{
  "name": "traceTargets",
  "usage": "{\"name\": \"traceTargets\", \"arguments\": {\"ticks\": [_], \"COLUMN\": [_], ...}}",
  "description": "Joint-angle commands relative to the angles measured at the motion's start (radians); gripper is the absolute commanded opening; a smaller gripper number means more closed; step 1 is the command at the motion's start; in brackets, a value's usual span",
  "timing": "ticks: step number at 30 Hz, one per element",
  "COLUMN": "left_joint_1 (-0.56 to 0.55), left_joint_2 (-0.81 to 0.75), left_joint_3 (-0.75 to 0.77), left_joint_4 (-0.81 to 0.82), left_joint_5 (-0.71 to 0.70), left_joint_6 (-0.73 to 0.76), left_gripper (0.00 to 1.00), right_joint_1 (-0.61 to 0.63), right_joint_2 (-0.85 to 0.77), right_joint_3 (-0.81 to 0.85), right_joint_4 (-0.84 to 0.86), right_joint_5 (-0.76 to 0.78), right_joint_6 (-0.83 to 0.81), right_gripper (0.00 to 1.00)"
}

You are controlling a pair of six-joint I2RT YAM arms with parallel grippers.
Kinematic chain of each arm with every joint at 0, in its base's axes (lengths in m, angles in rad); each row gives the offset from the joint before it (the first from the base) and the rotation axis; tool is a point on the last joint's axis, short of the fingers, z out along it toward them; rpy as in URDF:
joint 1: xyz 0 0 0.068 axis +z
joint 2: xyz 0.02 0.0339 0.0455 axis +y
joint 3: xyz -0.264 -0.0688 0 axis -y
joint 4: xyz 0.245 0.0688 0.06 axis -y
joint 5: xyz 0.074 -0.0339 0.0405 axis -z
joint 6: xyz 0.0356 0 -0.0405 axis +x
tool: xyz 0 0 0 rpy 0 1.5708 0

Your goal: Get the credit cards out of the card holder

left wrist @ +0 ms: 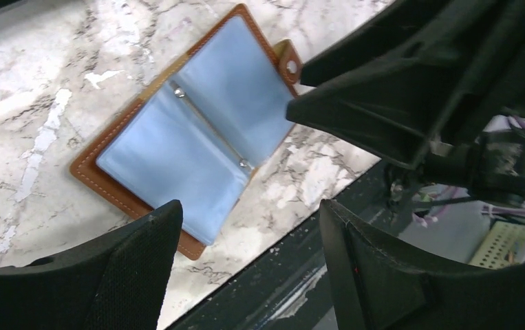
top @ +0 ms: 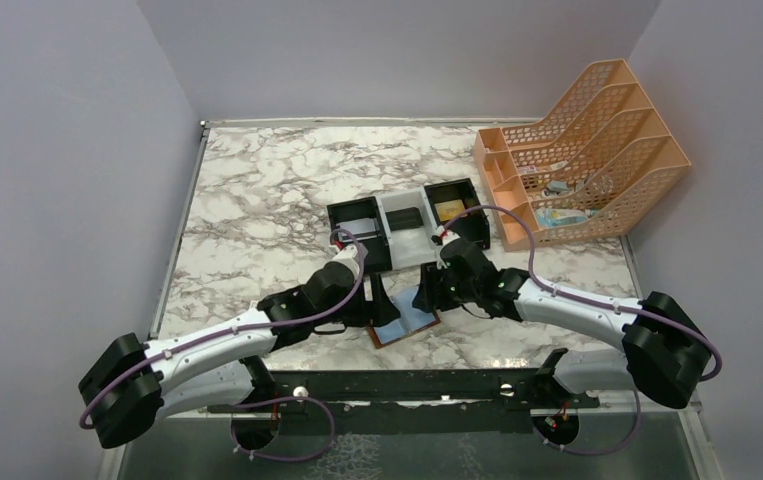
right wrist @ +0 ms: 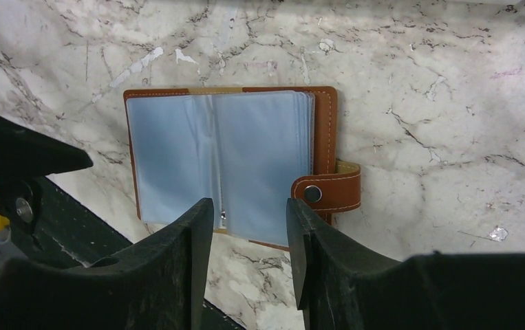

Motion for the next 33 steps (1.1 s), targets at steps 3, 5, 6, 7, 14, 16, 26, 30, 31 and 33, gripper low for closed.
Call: {"name": "traceTargets", "arguments": {"ticks": [3,5,6,7,14,16,26,30,31,33], "left_joint_1": [-0.026,-0.03,-0.03,-0.03,-0.03,-0.03,-0.03,-0.03,-0.031,-0.03], "left_joint_2": [0.07,0.069,0.067,0.066,0.093,0.112,0.208,0.191,0.187,0.183], "left_joint_3": [0.003,-0.017,-0.027,-0.035,-0.06,-0.071,-0.088,-0.094,-0.095,-0.097], "left_joint_4": [0.054,0.053,0.055,0.055,0.114,0.146,0.153,0.125,0.121,0.11], "left_joint_5": [-0.123,-0.136,-0.143,-0.149,-0.109,-0.097,-0.113,-0.121,-0.122,-0.123], "left_joint_6": [-0.072,-0.087,-0.095,-0.102,-0.1,-0.109,-0.116,-0.115,-0.113,-0.112], "left_gripper": [0.74,0.74,0.74,0.74,0.67,0.66,0.63,0.64,0.64,0.64], "right_joint_1": [-0.002,-0.002,-0.002,-0.002,-0.002,-0.002,-0.001,-0.001,-0.001,-0.001], "right_joint_2": [0.004,0.016,0.025,0.031,0.073,0.086,0.094,0.087,0.083,0.077], "right_joint_3": [-0.003,-0.006,-0.007,-0.009,-0.02,-0.021,-0.025,-0.027,-0.028,-0.031], "right_joint_4": [-0.004,-0.005,-0.006,-0.004,0.024,0.033,-0.001,-0.018,-0.021,-0.02], "right_joint_5": [-0.009,-0.005,-0.004,-0.004,-0.013,-0.022,0.01,0.019,0.019,0.014], "right_joint_6": [-0.006,-0.017,-0.02,-0.022,-0.027,-0.032,-0.038,-0.037,-0.037,-0.037], "right_gripper": [0.43,0.43,0.43,0.43,0.42,0.41,0.39,0.39,0.39,0.39]}}
